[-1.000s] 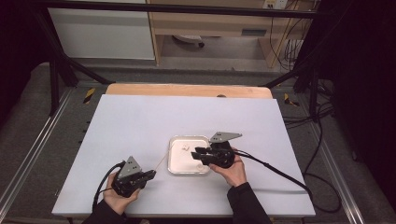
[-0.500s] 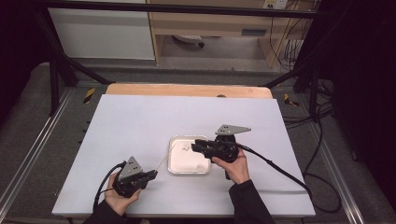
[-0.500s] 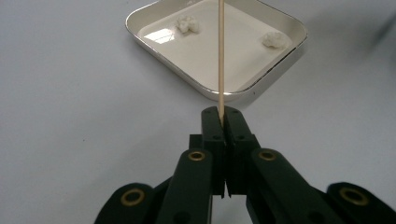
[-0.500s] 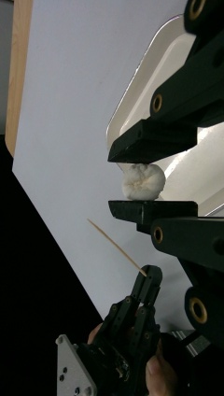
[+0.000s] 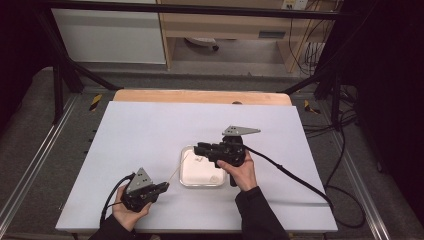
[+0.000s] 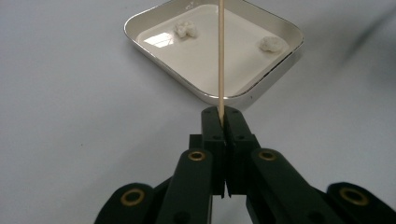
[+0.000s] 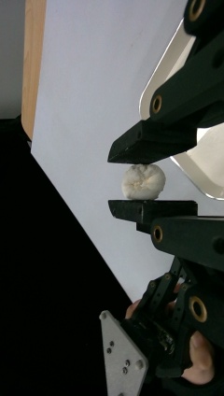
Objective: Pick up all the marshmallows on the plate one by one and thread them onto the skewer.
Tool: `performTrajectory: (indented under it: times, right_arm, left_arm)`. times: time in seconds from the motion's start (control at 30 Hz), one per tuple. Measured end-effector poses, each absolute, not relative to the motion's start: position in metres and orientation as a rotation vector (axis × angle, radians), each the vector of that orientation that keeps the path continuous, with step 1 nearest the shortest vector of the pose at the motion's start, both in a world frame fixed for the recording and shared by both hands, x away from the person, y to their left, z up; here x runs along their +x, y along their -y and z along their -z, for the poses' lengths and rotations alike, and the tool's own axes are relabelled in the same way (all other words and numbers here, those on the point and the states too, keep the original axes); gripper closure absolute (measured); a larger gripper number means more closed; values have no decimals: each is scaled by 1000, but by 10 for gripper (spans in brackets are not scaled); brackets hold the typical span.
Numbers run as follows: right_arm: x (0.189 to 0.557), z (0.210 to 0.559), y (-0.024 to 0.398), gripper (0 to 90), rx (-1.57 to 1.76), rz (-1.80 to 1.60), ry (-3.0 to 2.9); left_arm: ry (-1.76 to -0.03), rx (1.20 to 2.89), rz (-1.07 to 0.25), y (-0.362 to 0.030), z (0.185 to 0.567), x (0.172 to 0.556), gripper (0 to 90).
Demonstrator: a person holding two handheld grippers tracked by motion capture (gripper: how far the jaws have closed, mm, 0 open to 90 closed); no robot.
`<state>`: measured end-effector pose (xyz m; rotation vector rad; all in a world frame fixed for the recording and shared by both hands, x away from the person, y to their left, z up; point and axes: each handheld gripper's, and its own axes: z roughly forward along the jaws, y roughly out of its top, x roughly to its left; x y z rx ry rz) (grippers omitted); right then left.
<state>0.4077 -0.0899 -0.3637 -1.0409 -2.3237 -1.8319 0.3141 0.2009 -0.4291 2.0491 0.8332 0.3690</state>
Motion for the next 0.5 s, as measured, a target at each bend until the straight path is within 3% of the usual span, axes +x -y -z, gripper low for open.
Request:
performTrajectory:
  times: [0.5]
  right_arm:
    - [412,368,81,718,-1046,1835,2262]
  left_arm:
    - [-820,2037,-379,-200,428,313,885]
